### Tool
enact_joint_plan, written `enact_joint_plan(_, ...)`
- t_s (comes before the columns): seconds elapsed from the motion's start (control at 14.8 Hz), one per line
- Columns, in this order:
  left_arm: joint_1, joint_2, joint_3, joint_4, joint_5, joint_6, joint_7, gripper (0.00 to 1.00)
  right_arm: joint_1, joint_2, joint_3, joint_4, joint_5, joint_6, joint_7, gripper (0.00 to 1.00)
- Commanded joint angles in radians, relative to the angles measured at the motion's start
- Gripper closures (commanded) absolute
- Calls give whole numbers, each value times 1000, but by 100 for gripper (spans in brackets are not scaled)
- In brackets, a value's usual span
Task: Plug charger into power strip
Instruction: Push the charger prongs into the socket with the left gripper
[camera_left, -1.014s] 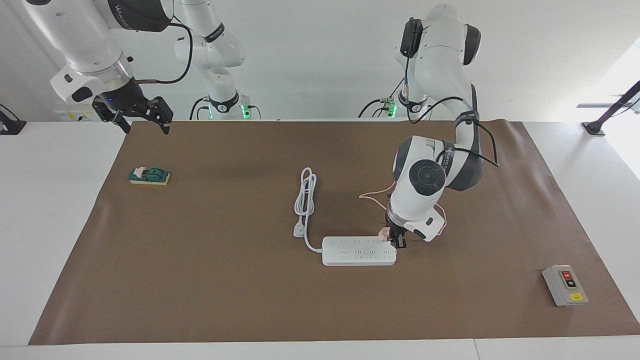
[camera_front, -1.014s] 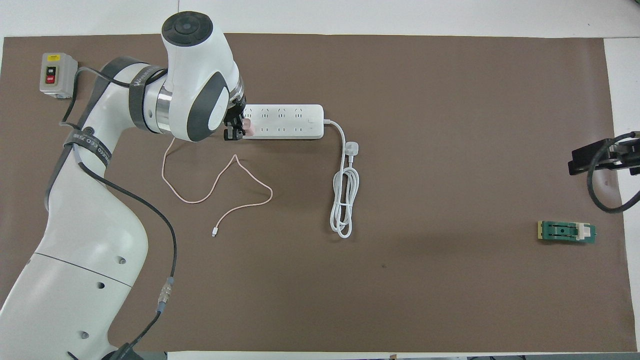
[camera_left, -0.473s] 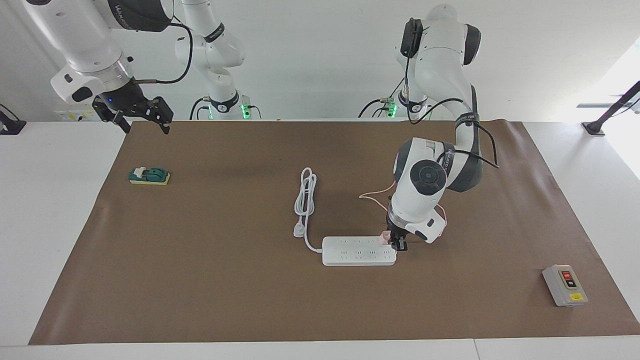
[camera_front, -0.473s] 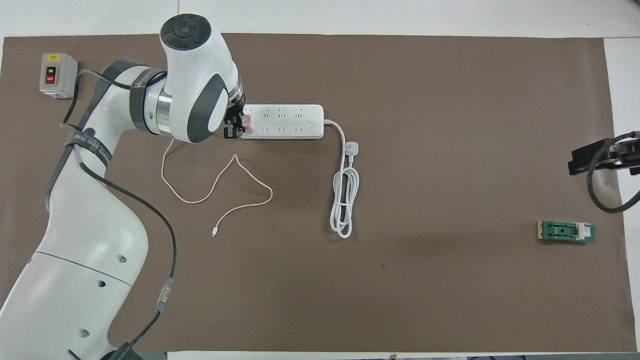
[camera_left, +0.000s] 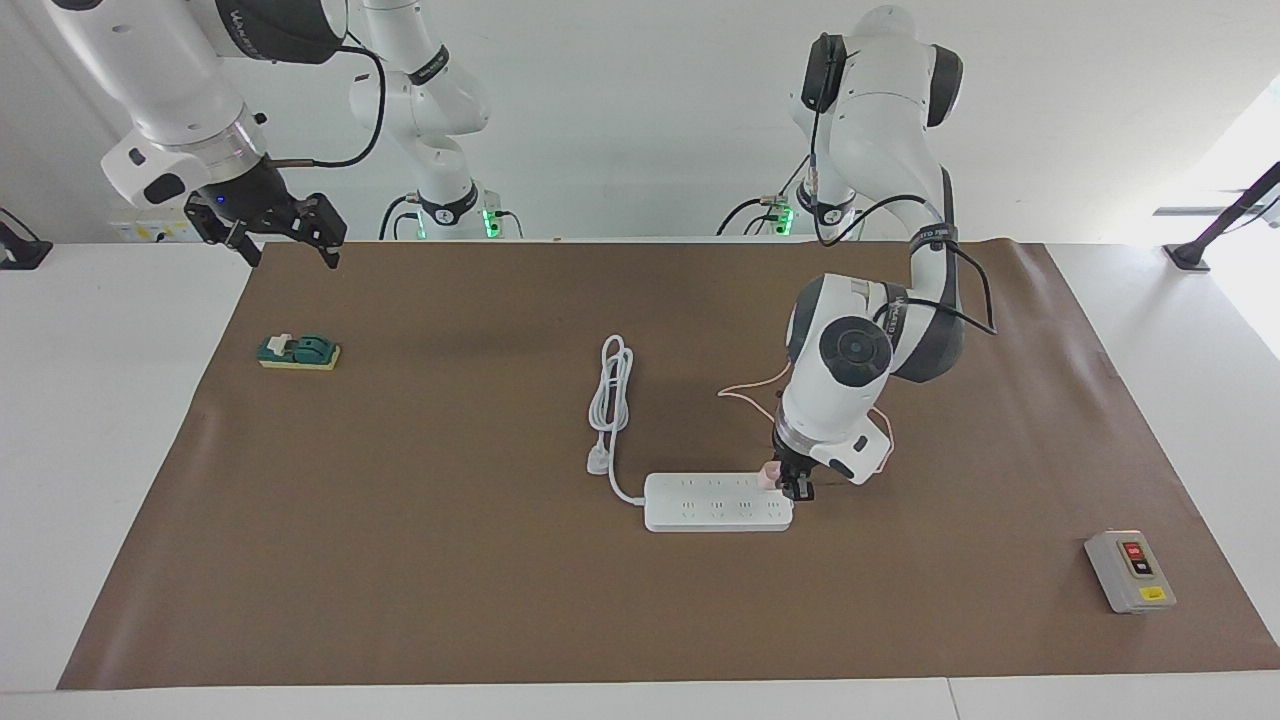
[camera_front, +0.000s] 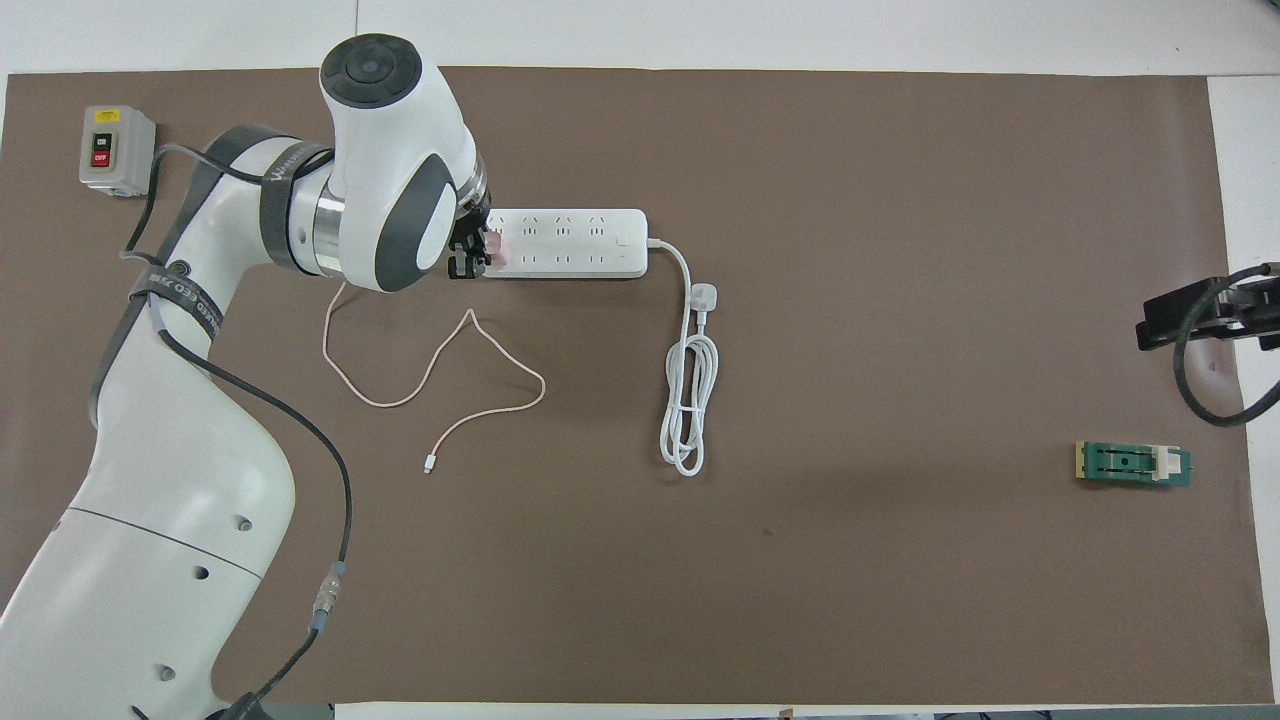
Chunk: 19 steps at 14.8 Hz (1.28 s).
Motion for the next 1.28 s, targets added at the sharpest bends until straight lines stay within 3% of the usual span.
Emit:
enact_joint_plan(0.0,-37,9,11,-82,32,101,-22,100,-12,-14,4,-8,7,-13,-25,0)
enact_joint_plan(0.68,-45,-25,11,-182,64,206,-79,100,-13,-14,4,-8,6,-11,-27,0)
enact_joint_plan(1.22,-60,13,11,-180,87,227,-86,100,-15,-14,0,-8,6,-11,-30,0)
